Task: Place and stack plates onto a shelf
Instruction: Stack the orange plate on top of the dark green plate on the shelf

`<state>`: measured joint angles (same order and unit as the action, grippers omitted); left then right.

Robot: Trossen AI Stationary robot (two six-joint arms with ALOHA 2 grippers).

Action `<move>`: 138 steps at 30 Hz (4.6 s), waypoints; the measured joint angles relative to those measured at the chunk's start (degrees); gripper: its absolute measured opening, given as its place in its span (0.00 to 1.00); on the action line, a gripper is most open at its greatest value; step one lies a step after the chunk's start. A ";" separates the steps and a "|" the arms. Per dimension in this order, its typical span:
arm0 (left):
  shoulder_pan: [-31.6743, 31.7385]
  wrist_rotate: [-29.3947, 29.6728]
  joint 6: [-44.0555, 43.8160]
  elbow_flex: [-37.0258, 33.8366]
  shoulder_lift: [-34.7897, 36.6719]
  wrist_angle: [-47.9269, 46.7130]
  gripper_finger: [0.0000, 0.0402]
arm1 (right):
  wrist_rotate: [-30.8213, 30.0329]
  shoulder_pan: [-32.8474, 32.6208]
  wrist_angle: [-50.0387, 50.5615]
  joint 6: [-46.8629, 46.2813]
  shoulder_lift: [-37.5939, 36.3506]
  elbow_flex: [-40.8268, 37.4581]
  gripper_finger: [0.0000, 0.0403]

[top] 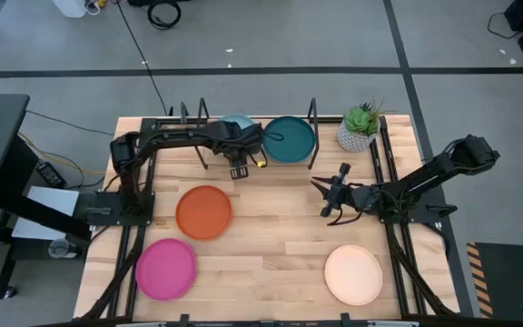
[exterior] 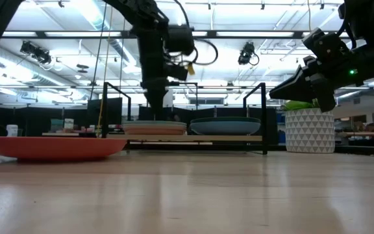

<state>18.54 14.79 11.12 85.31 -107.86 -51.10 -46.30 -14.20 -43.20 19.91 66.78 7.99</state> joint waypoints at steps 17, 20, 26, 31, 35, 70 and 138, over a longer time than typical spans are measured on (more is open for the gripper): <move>-16.28 -14.71 -14.79 -2.75 5.14 -2.00 0.32 | 18.89 0.00 0.04 0.73 0.00 0.00 0.17; -21.75 -12.23 -12.08 -6.37 5.14 5.51 0.32 | 22.34 0.00 0.02 0.82 0.00 0.00 0.17; -28.74 -6.14 -9.09 -12.84 5.80 19.05 0.32 | 23.84 0.00 -0.16 -3.76 0.02 0.55 0.17; -31.89 -1.23 -4.13 -20.97 9.36 31.36 0.32 | 25.56 -0.31 9.02 -9.46 0.89 6.03 0.17; -31.92 -0.80 -0.88 -30.49 13.57 44.51 0.32 | 26.77 -1.11 27.08 -13.96 3.54 15.37 0.17; -30.39 1.31 -22.21 -45.38 23.62 51.34 0.32 | 39.82 -11.19 81.66 -35.35 19.65 46.03 0.25; -39.79 8.03 -3.22 1.71 0.84 -12.37 0.04 | 30.55 -8.99 82.63 -33.53 18.71 46.05 0.24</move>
<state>-21.25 22.82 7.90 87.02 -107.02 -63.47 -15.75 -23.19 39.43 -13.62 85.49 54.04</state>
